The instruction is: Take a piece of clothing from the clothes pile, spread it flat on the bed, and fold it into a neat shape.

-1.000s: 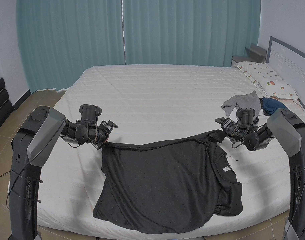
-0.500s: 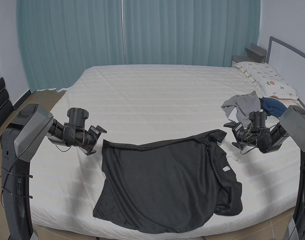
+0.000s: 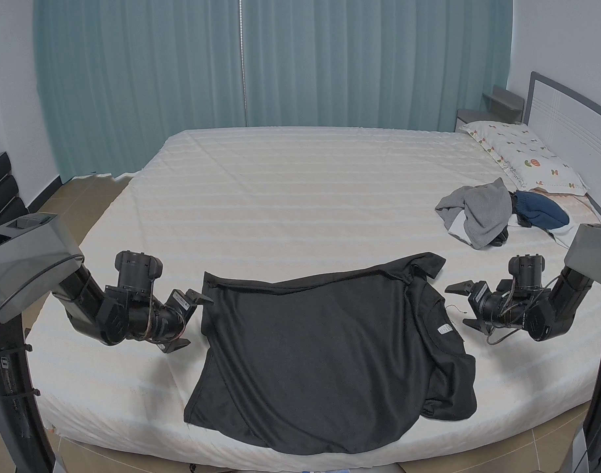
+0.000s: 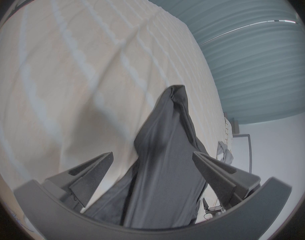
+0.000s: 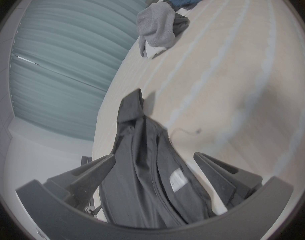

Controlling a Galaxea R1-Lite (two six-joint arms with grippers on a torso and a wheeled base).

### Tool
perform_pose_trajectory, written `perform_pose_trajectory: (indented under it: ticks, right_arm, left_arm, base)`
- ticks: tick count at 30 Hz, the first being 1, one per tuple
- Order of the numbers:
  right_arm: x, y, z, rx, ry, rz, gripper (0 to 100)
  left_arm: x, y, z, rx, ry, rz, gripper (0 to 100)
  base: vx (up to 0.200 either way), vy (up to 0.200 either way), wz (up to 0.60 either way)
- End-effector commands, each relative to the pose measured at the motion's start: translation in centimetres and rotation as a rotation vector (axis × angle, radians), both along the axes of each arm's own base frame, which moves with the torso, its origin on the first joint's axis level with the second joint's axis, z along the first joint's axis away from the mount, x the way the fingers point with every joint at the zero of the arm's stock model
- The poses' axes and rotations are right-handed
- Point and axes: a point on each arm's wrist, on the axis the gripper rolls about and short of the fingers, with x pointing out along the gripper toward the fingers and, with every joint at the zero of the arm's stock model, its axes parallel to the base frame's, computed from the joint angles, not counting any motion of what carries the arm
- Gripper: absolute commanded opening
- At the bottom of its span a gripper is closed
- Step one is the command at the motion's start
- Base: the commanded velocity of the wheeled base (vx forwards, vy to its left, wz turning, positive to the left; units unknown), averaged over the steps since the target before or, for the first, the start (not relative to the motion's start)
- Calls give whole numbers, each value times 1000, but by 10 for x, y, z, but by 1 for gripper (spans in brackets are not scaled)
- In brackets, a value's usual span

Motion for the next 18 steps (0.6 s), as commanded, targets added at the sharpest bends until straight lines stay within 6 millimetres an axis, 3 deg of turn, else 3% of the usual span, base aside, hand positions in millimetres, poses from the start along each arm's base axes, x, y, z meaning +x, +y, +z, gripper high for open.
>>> perform_pose_trajectory:
  ticks: [1, 14, 18]
  right_arm:
    - [-17, -1, -2, 5, 24, 25, 100]
    - [-22, 3, -1, 27, 31, 64, 100]
    - [-22, 3, 1, 28, 28, 65, 100]
  left_arm:
    - [-22, -4, 11, -6, -24, -28, 100]
    - [-22, -4, 12, -23, -20, -29, 100]
    - [-23, -5, 12, -23, -19, -32, 100]
  base:
    - [-200, 0, 0]
    - [-15, 0, 0]
    - [0, -200, 0]
